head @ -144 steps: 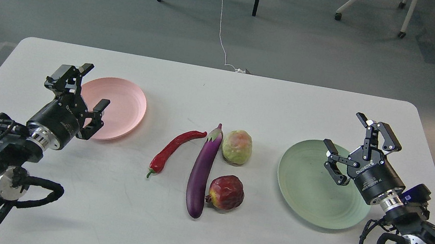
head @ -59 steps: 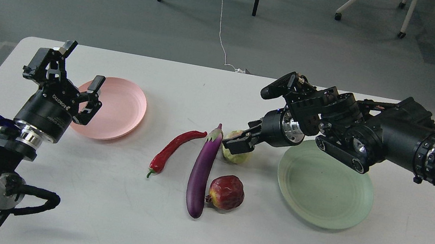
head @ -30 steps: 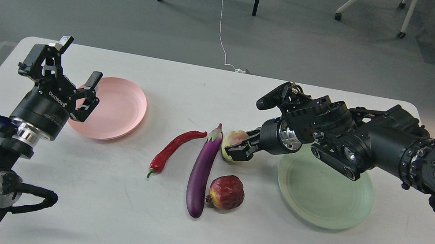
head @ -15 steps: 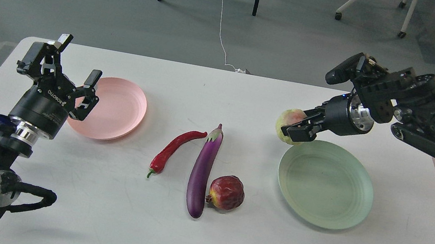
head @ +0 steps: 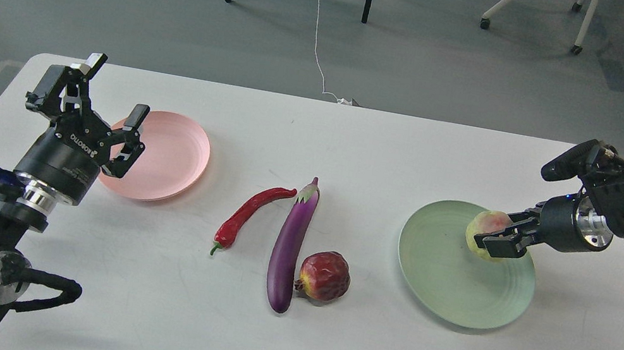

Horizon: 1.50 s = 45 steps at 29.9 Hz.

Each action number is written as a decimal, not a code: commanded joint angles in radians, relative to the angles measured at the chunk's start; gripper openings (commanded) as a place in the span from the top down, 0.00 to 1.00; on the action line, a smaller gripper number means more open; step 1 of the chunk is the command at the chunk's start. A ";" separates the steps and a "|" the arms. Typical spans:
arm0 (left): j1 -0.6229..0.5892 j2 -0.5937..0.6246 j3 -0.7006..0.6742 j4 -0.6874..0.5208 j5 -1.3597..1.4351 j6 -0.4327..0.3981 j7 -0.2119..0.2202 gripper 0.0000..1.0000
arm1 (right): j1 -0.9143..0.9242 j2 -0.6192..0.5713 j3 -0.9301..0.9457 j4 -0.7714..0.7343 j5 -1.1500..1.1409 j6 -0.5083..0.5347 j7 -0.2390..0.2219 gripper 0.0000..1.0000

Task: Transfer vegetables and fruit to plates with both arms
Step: 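Lift the pale fruit and lower it onto the green plate, release, then move the right gripper to the red apple and grasp it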

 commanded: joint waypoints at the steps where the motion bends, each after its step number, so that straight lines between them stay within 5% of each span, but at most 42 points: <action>1: 0.001 -0.002 0.000 0.000 0.000 0.000 0.000 0.02 | -0.004 0.001 0.002 -0.003 0.002 -0.004 0.000 0.07; 19: 0.017 -0.002 0.000 -0.017 0.000 0.000 0.000 0.02 | 0.166 0.104 0.037 0.284 0.138 0.001 0.000 0.03; 33: 0.040 -0.002 -0.013 -0.031 0.003 0.000 0.000 0.02 | 0.087 0.389 -0.006 0.133 0.174 -0.022 0.000 0.04; 45: 0.044 0.000 -0.023 -0.031 0.002 0.000 0.000 0.02 | 0.048 0.454 -0.007 0.088 0.183 -0.033 0.000 0.04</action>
